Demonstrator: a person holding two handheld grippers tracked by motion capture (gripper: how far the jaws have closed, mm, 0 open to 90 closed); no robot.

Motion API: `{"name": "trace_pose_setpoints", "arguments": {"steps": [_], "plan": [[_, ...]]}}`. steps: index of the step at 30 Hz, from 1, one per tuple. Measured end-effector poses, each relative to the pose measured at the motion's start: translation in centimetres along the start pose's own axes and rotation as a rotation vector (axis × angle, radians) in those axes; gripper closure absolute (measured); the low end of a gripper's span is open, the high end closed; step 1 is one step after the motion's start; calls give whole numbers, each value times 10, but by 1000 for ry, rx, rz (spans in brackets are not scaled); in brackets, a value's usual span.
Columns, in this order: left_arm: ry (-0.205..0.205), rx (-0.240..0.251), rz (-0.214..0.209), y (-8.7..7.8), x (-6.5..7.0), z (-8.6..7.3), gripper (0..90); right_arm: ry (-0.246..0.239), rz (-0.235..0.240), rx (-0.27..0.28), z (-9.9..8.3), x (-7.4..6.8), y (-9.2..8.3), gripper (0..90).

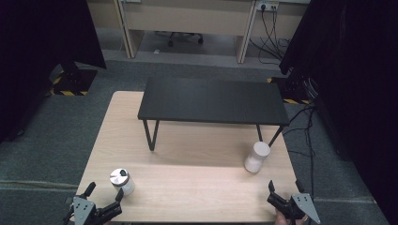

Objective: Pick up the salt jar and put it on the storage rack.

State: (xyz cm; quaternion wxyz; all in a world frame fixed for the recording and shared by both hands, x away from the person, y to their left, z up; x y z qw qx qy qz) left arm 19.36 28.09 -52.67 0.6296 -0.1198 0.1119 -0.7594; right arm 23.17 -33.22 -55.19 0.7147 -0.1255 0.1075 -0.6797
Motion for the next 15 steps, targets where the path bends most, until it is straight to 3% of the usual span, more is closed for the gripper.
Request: {"name": "trace_pose_setpoints", "arguments": {"steps": [8,15], "plan": [[1,-21,-18,8,3,4,0,-5,0,0,0,0,0,2],[16,-38,-5,15,7,8,0,-10,1,-6,0,-1,0,2]]}}
Point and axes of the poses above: each handheld gripper's, and its own axes: y roughly forward along the jaws, z roughly out of its top, x roughly to its right, the point moved 10 cm from there along y, roughly forward along the jaws, and after that the axes turned 11 degrees about -x, right-handed, at the moved point
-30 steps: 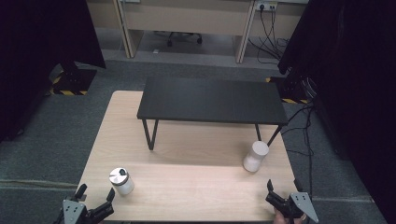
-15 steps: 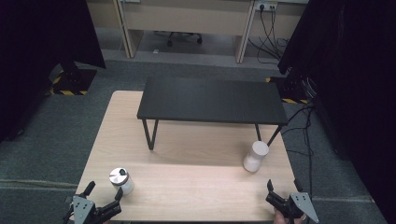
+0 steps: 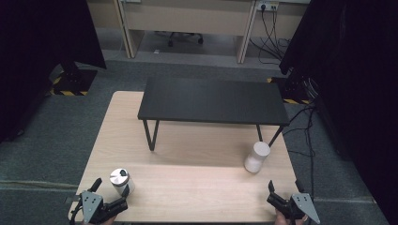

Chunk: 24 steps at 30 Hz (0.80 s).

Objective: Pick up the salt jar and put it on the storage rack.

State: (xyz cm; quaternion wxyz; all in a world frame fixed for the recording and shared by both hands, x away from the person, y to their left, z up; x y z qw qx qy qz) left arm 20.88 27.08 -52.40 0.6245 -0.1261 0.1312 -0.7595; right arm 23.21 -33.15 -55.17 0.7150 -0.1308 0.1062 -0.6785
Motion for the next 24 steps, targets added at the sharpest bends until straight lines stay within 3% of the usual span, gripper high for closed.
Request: {"name": "trace_pose_setpoints", "arguments": {"steps": [24], "plan": [[18,-24,-23,17,-2,17,65,-6,-3,-3,0,0,0,2]]}}
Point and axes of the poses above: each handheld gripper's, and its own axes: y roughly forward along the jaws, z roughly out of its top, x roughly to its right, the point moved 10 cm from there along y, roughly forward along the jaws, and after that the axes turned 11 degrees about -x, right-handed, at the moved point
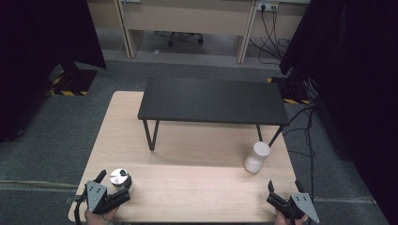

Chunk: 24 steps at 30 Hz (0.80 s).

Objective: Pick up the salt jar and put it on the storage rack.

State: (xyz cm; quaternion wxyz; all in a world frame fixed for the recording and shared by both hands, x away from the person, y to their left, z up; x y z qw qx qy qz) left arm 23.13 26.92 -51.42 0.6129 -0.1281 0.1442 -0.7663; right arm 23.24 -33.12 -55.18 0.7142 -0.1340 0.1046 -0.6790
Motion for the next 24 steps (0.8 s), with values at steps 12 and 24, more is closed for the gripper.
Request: {"name": "trace_pose_setpoints", "arguments": {"steps": [12,24], "plan": [[-16,9,-18,2,1,3,165,-1,1,-1,0,0,0,2],[-7,5,-29,-3,4,-3,236,-2,1,-2,0,-1,0,2]]}}
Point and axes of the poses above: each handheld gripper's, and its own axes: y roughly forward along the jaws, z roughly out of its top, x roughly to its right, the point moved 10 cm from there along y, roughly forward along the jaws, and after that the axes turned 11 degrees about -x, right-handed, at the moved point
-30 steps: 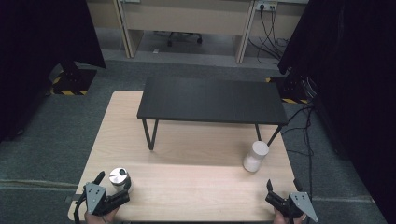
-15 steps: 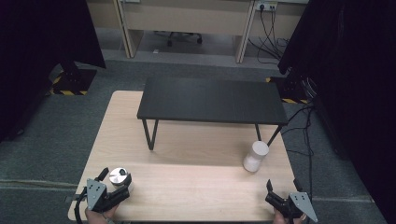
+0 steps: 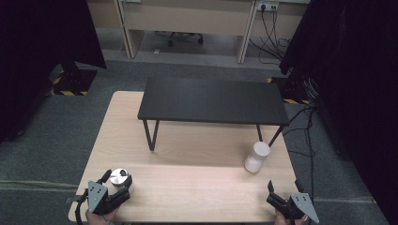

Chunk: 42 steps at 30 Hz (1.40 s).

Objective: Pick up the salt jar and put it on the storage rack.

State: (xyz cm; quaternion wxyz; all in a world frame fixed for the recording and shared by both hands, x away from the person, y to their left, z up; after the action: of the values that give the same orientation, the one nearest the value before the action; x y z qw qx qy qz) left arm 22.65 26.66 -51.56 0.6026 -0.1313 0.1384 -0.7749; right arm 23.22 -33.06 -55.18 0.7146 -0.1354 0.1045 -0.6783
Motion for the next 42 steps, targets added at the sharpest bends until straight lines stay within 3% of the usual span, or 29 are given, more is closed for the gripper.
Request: {"name": "trace_pose_setpoints", "arguments": {"steps": [13,42], "plan": [[-3,2,-20,2,-2,-2,323,-5,-2,0,0,0,0,2],[39,-3,-9,0,0,-1,345,-21,-10,-4,0,-2,1,2]]}}
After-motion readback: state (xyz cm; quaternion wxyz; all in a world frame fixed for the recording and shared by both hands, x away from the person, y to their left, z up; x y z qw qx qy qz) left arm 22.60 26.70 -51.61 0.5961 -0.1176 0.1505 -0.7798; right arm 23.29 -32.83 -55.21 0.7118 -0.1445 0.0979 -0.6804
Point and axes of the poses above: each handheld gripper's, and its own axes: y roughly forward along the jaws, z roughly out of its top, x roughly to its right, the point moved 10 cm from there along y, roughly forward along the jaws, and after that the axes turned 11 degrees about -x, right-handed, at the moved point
